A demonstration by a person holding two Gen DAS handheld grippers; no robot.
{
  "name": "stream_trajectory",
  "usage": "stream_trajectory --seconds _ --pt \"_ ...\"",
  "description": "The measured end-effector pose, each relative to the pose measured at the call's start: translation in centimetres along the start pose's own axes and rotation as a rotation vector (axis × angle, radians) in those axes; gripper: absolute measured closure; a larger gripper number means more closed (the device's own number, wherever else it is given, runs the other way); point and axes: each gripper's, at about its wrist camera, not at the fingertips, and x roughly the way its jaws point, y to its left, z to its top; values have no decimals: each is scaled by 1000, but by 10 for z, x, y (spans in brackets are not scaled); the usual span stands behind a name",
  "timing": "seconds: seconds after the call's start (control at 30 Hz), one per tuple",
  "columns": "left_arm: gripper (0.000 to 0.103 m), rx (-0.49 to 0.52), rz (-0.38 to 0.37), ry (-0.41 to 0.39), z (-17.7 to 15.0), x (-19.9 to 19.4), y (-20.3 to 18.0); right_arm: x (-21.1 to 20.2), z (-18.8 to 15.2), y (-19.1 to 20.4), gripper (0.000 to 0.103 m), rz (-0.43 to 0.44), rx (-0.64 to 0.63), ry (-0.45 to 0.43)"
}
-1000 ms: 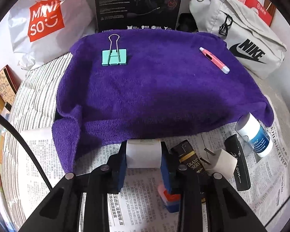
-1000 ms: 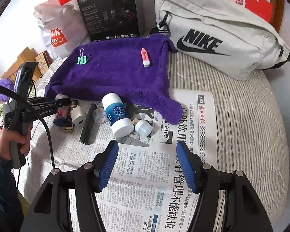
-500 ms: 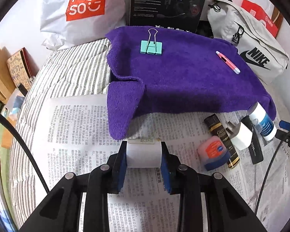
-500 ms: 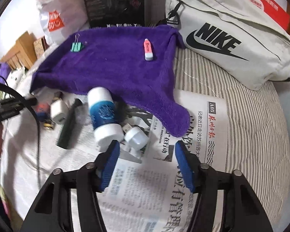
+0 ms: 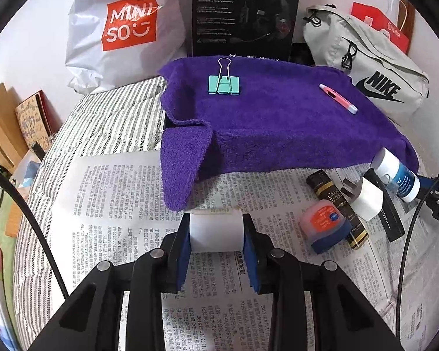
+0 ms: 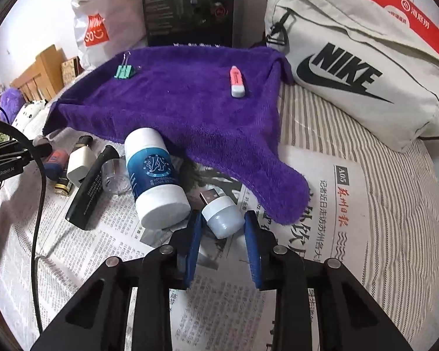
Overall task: Organize rigid objects
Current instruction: 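Grasp the white tape roll with the left tool while the right tool grasps the small white bottle, then carry the small white bottle onto the towel beside the highlighter and release it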
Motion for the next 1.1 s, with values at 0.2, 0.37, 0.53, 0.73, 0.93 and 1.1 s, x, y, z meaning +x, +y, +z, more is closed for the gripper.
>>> stream_trajectory --seconds 0.2,0.37,0.53,0.73,0.93,1.1 --pt "73 1 -2 4 2 -1 0 1 2 2 74 0 3 24" --pt "73 -4 -1 -6 0 -1 0 4 4 0 73 1 24 16" --pt "73 -13 -8 1 1 -1 0 3 5 -1 77 6 31 32" --pt "73 -41 -21 12 2 -3 3 -3 -2 -3 77 2 55 53" --pt "73 -115 -103 46 5 -9 15 -17 -1 -11 77 3 86 55" --pt "73 -105 -79 60 7 -18 13 -29 3 -19 77 21 111 36"
